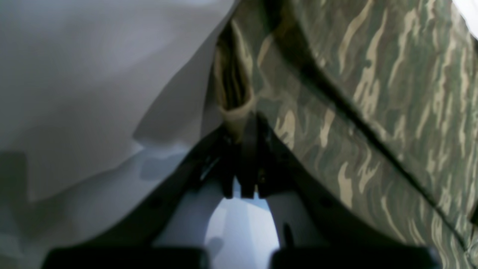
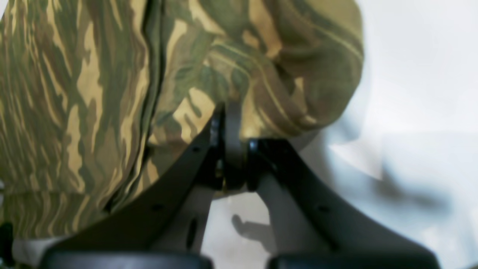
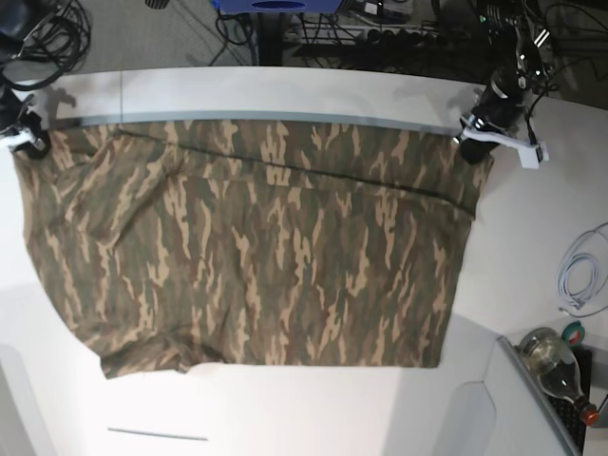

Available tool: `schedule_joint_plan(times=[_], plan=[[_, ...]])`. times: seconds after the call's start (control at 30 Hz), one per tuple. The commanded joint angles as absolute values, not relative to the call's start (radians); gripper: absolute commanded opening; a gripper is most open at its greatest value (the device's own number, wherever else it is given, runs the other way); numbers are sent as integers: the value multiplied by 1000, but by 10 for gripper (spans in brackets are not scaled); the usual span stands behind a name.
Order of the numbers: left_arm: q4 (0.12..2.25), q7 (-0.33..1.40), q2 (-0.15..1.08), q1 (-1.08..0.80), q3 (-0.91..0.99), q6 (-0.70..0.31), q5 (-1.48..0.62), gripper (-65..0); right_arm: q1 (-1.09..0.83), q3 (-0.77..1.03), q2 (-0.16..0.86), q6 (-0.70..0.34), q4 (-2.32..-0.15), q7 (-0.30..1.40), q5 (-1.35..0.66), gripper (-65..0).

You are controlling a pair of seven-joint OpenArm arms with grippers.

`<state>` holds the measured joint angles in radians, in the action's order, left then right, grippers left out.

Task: Layout the t-shirt on the table in an organized manner, then fold the t-shirt properly
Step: 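Pull the grasped edge apart with both grippers to flatten the shirt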

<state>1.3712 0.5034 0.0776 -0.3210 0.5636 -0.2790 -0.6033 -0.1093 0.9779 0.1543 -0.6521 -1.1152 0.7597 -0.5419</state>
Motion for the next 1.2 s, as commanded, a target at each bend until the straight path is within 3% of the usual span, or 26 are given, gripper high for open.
schedule_joint_plan(times=[0.0,0.67,1.17], plan=[[1389,467,94,-331,578,-266,-608,-650,-119,986,171,-650,-1162,727,-553,-648],[1394,466,94,-392,631,-268,-605,-650,-240,987,96,-650,-1213,720,-556,-648],[1392,470,97,-410,631,-268,-604,-650,-246,989,94,-653,-1213,720,-556,-633]])
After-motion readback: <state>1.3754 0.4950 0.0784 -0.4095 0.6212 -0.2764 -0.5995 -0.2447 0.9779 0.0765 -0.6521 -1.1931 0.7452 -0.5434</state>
